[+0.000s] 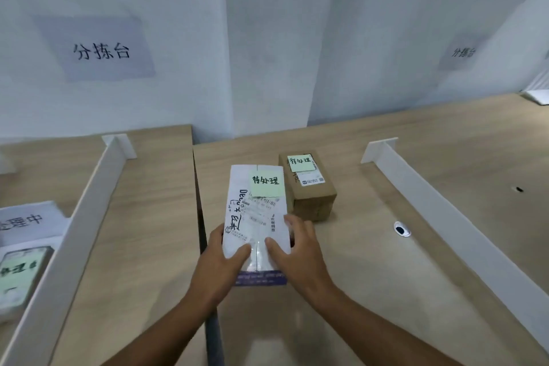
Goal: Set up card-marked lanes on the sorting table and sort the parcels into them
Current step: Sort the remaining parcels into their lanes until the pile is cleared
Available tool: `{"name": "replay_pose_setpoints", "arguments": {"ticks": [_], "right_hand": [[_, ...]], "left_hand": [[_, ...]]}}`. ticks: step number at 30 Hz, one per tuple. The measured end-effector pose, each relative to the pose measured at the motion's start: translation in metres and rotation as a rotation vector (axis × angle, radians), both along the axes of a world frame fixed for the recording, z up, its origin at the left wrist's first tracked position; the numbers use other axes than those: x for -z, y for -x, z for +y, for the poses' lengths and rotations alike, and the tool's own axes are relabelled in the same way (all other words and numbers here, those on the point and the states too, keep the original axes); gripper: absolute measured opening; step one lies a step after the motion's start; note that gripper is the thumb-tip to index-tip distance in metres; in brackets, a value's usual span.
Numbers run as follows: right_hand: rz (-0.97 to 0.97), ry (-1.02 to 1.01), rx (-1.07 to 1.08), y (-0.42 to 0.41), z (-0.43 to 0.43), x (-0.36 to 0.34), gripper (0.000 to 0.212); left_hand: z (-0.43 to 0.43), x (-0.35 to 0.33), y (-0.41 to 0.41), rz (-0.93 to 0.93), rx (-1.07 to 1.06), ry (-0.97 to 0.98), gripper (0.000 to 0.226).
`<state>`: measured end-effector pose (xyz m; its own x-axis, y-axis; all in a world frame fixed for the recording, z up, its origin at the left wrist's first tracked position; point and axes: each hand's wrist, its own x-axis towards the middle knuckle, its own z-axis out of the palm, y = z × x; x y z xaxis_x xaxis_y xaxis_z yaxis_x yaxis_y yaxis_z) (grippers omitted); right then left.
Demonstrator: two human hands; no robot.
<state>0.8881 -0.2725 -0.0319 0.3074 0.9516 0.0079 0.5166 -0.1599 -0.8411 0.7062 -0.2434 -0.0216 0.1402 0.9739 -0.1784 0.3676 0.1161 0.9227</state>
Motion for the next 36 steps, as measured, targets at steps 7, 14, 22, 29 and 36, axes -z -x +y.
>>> {"name": "replay_pose_setpoints", "arguments": {"ticks": [7, 14, 22, 29, 36], "right_hand": [[0.09, -0.365, -0.103, 0.089, -0.097, -0.129, 0.085], [0.045, -0.637, -0.338, 0.188, -0.174, -0.234, 0.085], [0.075, -0.738, -0.62, 0.343, -0.223, -0.293, 0.091], [0.083, -0.732, -0.844, 0.537, -0.27, -0.294, 0.097], [0.201, -0.661, -1.028, 0.765, -0.332, -0.273, 0.091]], "left_hand": [[-0.11, -0.152, 0.085, 0.016, -0.018, -0.388, 0.065], [-0.218, -0.241, 0.196, -0.07, -0.191, -0.543, 0.069], [-0.319, -0.283, 0.342, -0.029, -0.472, -0.726, 0.067], [-0.407, -0.286, 0.514, 0.101, -0.65, -0.787, 0.064], [-0.493, -0.269, 0.723, 0.217, -0.799, -0.783, 0.069]]}}
